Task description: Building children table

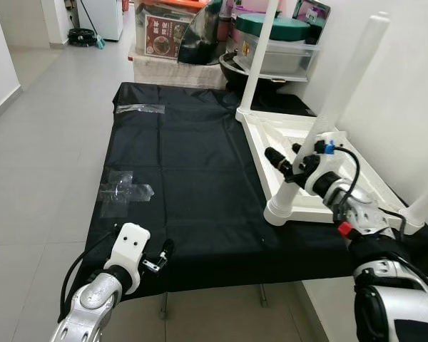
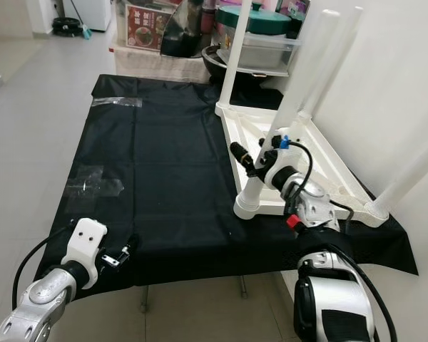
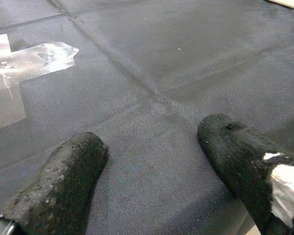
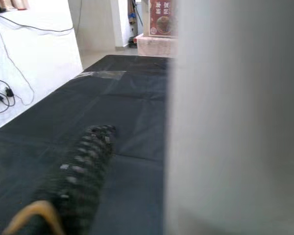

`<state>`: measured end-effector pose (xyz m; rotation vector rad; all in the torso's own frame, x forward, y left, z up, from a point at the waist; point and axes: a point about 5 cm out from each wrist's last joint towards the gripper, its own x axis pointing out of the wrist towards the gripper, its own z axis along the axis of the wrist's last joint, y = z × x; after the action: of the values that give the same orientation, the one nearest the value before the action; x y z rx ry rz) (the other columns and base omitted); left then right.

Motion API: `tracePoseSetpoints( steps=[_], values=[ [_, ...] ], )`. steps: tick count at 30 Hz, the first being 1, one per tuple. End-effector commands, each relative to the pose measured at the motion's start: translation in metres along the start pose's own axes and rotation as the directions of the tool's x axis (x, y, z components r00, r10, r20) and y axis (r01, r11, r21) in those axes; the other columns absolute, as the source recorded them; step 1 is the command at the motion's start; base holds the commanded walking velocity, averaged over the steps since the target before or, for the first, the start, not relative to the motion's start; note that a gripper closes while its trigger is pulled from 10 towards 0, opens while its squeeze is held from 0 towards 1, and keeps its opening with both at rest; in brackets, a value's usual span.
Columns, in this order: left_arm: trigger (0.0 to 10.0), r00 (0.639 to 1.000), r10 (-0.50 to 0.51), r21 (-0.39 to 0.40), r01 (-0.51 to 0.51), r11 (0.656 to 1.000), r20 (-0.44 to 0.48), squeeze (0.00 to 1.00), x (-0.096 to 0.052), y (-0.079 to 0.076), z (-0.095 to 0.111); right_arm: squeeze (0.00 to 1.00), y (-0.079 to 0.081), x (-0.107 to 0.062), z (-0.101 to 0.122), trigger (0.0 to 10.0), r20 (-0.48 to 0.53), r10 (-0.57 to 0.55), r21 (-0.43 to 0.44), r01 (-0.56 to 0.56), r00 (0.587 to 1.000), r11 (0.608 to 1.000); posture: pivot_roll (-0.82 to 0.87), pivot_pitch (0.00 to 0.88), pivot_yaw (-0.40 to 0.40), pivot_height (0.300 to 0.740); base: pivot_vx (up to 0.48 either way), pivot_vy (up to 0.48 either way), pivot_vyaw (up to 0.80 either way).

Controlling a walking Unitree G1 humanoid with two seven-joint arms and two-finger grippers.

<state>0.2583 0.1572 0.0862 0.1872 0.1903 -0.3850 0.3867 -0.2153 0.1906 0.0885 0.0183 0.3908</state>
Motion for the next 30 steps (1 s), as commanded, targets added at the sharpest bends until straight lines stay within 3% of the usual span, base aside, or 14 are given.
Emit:
tracePoseSetpoints(
  steps=[1,9,13,14,15,16,17,18,19,20,22,23,24,30],
  values=[
    [10.0,0.999,-0.010,-0.010,0.010,1.000,-0.033,0.00,-0.002,-0.004,-0.008,0.00,0.001,0.001,-0.007,0.0,-0.051,0.024,-0.008,-0.025,0.998,1.000,0.07,0.000,-0.172,0.740,0.000,0.000,0.00],
    [10.0,0.999,-0.016,-0.011,0.016,1.000,-0.035,0.00,-0.003,-0.006,-0.009,0.00,0.006,-0.004,-0.014,0.0,-0.037,0.062,0.041,-0.060,0.997,0.997,0.06,0.000,-0.163,0.740,0.000,0.000,0.00],
    [10.0,0.999,-0.019,-0.013,0.019,1.000,-0.031,0.00,-0.002,-0.007,-0.007,0.00,0.014,-0.001,-0.039,0.0,-0.121,-0.148,0.023,0.152,0.982,0.988,0.05,0.000,-0.156,0.740,0.000,0.000,0.00],
    [10.0,0.999,-0.021,-0.013,0.020,1.000,-0.032,0.00,-0.002,-0.007,-0.008,0.00,0.012,-0.003,-0.049,0.0,-0.148,-0.302,-0.008,0.304,0.942,0.953,0.05,0.000,-0.156,0.740,0.000,0.000,0.00],
    [10.0,0.999,-0.021,-0.013,0.020,1.000,-0.032,0.00,-0.002,-0.007,-0.008,0.00,0.012,-0.003,-0.049,0.0,-0.148,-0.302,-0.008,0.304,0.942,0.953,0.05,0.000,-0.156,0.740,0.000,0.000,0.00],
    [10.0,0.999,-0.021,-0.012,0.021,1.000,-0.033,0.00,-0.003,-0.007,-0.008,0.00,0.008,-0.007,-0.058,0.0,-0.169,-0.462,-0.040,0.462,0.871,0.886,0.05,0.000,-0.156,0.740,0.000,0.000,0.00],
    [10.0,0.999,-0.021,-0.012,0.021,1.000,-0.033,0.00,-0.003,-0.007,-0.008,0.00,0.008,-0.007,-0.058,0.0,-0.169,-0.462,-0.040,0.462,0.871,0.886,0.05,0.000,-0.156,0.740,0.000,0.000,0.00],
    [10.0,0.999,-0.022,-0.016,0.022,1.000,-0.033,0.00,-0.003,-0.007,-0.008,0.00,-0.002,-0.022,-0.070,0.0,-0.176,-0.684,-0.108,0.677,0.708,0.728,0.05,0.000,-0.156,0.740,0.000,0.000,0.00],
    [10.0,0.999,-0.022,-0.016,0.022,1.000,-0.033,0.00,-0.003,-0.007,-0.008,0.00,-0.002,-0.022,-0.070,0.0,-0.176,-0.684,-0.108,0.677,0.708,0.728,0.05,0.000,-0.156,0.740,0.000,0.000,0.00],
    [10.0,0.999,-0.022,-0.019,0.022,1.000,-0.032,0.00,-0.003,-0.008,-0.007,0.00,-0.005,-0.035,-0.080,0.0,-0.170,-0.797,-0.144,0.785,0.580,0.602,0.07,0.000,-0.164,0.740,0.000,0.000,0.00],
    [10.0,0.999,-0.022,-0.019,0.022,1.000,-0.032,0.00,-0.003,-0.008,-0.007,0.00,-0.005,-0.035,-0.080,0.0,-0.170,-0.797,-0.144,0.785,0.580,0.602,0.07,0.000,-0.164,0.740,0.000,0.000,0.00],
    [10.0,0.999,-0.023,-0.024,0.022,0.999,-0.030,0.00,-0.003,-0.008,-0.007,0.00,0.002,-0.042,-0.084,0.0,-0.150,-0.840,-0.170,0.823,0.522,0.542,0.06,0.000,-0.160,0.740,0.000,0.000,0.00],
    [10.0,0.999,-0.024,-0.025,0.024,0.999,-0.033,0.00,-0.004,-0.008,-0.008,0.00,0.012,-0.042,-0.080,0.0,-0.109,-0.846,-0.179,0.827,0.521,0.533,0.06,0.000,-0.161,0.740,0.000,0.000,0.00],
    [10.0,0.999,-0.025,-0.025,0.024,0.999,-0.035,0.00,-0.005,-0.008,-0.009,0.00,0.027,-0.033,-0.068,0.0,-0.067,-0.815,-0.177,0.797,0.575,0.577,0.06,0.000,-0.166,0.740,0.000,0.000,0.00]
  ],
)
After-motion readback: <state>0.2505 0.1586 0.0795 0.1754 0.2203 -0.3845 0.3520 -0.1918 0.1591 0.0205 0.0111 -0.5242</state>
